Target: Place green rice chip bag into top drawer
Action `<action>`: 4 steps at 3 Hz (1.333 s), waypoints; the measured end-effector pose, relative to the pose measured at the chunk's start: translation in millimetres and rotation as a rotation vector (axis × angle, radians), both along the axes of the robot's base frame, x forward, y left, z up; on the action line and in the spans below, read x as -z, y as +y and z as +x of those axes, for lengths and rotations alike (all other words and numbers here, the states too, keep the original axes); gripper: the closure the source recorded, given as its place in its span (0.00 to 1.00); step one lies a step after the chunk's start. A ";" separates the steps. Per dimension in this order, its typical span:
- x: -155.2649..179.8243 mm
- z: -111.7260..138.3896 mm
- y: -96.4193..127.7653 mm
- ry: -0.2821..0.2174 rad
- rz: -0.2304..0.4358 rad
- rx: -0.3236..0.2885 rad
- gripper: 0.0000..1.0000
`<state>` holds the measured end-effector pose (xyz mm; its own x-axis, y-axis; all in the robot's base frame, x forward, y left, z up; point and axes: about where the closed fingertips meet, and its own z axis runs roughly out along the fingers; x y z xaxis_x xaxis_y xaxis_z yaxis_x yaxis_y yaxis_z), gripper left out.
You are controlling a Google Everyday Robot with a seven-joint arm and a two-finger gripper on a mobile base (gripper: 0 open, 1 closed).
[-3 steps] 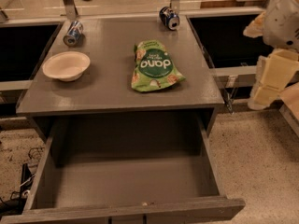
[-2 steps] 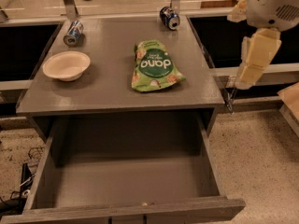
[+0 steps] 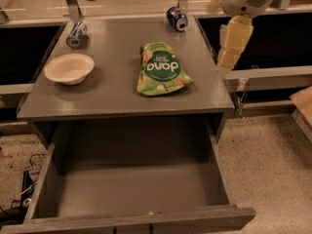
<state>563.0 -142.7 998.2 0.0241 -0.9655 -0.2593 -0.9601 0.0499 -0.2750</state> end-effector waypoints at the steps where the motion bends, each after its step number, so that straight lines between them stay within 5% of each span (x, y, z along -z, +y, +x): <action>1: 13.8 22.4 21.1 0.022 0.016 -0.055 0.00; 4: 21.8 62.6 58.2 -0.012 0.073 -0.123 0.00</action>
Offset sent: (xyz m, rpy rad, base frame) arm 0.0444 0.0515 -0.0360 0.0197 0.1132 0.1604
